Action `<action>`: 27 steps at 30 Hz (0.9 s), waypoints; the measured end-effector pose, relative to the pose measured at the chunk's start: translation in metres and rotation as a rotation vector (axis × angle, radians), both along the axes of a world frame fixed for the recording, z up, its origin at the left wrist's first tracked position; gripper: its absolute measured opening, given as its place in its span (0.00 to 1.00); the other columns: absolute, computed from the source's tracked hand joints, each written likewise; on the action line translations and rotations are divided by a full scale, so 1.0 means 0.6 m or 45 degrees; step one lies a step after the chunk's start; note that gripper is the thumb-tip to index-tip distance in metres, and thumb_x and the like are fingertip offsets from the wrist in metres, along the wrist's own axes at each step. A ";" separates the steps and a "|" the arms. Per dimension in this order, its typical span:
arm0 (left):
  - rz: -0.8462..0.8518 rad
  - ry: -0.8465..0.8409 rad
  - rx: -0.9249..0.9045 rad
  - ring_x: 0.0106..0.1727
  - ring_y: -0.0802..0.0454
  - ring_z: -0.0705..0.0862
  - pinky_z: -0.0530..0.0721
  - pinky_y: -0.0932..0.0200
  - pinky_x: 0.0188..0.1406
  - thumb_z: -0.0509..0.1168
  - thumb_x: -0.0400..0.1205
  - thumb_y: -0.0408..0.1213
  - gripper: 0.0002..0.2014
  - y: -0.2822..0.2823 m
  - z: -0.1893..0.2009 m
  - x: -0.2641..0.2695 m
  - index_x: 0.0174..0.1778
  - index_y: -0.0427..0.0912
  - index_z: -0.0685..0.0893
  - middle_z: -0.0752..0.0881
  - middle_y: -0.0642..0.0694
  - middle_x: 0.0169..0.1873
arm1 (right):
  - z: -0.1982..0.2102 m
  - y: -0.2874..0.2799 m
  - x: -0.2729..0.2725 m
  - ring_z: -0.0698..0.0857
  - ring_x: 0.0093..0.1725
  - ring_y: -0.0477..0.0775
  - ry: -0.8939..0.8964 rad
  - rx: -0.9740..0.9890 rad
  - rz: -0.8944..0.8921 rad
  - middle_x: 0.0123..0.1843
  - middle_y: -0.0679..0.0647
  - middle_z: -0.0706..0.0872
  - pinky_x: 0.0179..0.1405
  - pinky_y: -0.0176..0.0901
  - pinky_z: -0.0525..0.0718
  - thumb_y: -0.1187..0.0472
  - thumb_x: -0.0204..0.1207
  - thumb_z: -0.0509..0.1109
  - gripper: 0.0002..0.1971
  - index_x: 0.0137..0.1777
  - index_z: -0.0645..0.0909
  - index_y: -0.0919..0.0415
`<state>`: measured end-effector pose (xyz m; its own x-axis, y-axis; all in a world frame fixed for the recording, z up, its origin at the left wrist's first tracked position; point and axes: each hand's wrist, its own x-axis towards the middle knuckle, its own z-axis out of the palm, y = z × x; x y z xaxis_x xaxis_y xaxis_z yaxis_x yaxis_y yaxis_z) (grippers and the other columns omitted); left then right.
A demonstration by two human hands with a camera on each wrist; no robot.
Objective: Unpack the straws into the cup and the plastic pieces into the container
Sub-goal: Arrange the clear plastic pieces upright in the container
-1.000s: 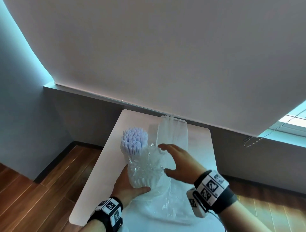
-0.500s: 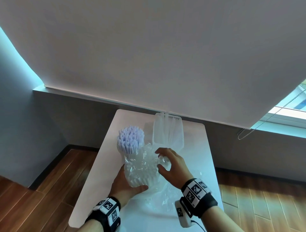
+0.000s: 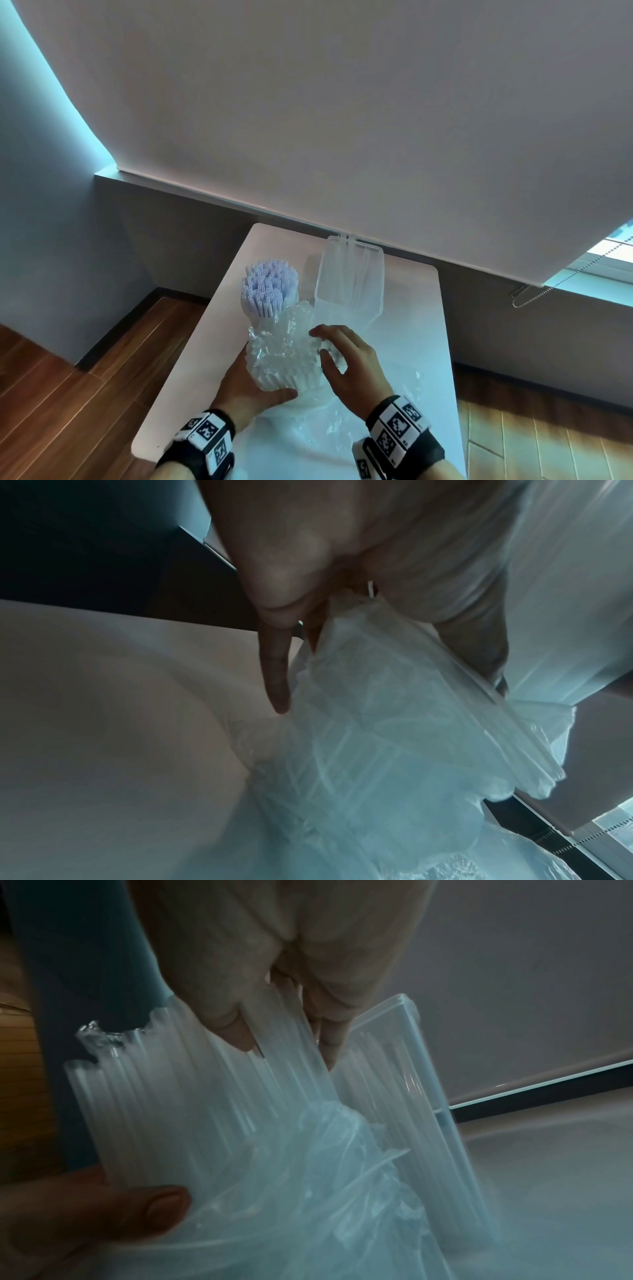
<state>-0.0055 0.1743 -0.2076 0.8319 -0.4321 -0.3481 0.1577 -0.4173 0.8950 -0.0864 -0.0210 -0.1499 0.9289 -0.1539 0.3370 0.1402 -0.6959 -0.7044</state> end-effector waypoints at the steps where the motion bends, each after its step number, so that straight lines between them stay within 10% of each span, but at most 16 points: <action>1: -0.001 -0.012 0.002 0.58 0.59 0.87 0.82 0.60 0.61 0.85 0.41 0.65 0.52 0.000 0.000 0.000 0.63 0.53 0.82 0.89 0.57 0.53 | -0.001 -0.001 -0.002 0.83 0.58 0.42 -0.015 -0.003 0.005 0.57 0.41 0.84 0.58 0.38 0.81 0.68 0.76 0.68 0.19 0.62 0.79 0.46; 7: 0.017 -0.049 -0.025 0.53 0.61 0.85 0.79 0.59 0.59 0.89 0.53 0.36 0.35 -0.003 0.026 -0.006 0.51 0.60 0.80 0.87 0.57 0.48 | -0.005 -0.004 -0.011 0.82 0.59 0.40 0.026 -0.027 0.026 0.57 0.39 0.85 0.58 0.35 0.80 0.60 0.77 0.69 0.12 0.58 0.78 0.47; 16: -0.025 -0.033 -0.068 0.50 0.70 0.84 0.77 0.68 0.54 0.89 0.54 0.37 0.39 -0.002 0.031 -0.002 0.54 0.65 0.75 0.86 0.62 0.50 | 0.010 0.002 0.013 0.82 0.54 0.39 -0.072 -0.044 -0.150 0.58 0.45 0.81 0.54 0.28 0.80 0.58 0.84 0.61 0.12 0.65 0.77 0.51; 23: -0.124 -0.034 -0.083 0.57 0.56 0.83 0.74 0.77 0.50 0.83 0.65 0.25 0.31 -0.010 0.039 -0.004 0.47 0.60 0.74 0.80 0.64 0.48 | 0.003 0.002 0.042 0.82 0.48 0.40 -0.061 -0.089 -0.223 0.55 0.45 0.82 0.46 0.41 0.85 0.53 0.83 0.62 0.09 0.60 0.78 0.51; 27: -0.040 -0.037 -0.101 0.57 0.60 0.83 0.76 0.60 0.65 0.89 0.55 0.37 0.40 -0.003 0.030 0.000 0.56 0.63 0.75 0.84 0.60 0.55 | 0.018 -0.003 0.053 0.85 0.47 0.47 -0.103 -0.095 -0.227 0.51 0.49 0.86 0.45 0.43 0.85 0.59 0.83 0.67 0.08 0.60 0.79 0.54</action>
<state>-0.0054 0.1725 -0.1895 0.8269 -0.4835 -0.2873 0.1190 -0.3489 0.9296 -0.0546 -0.0228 -0.1391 0.8584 -0.2853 0.4263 0.0643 -0.7647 -0.6412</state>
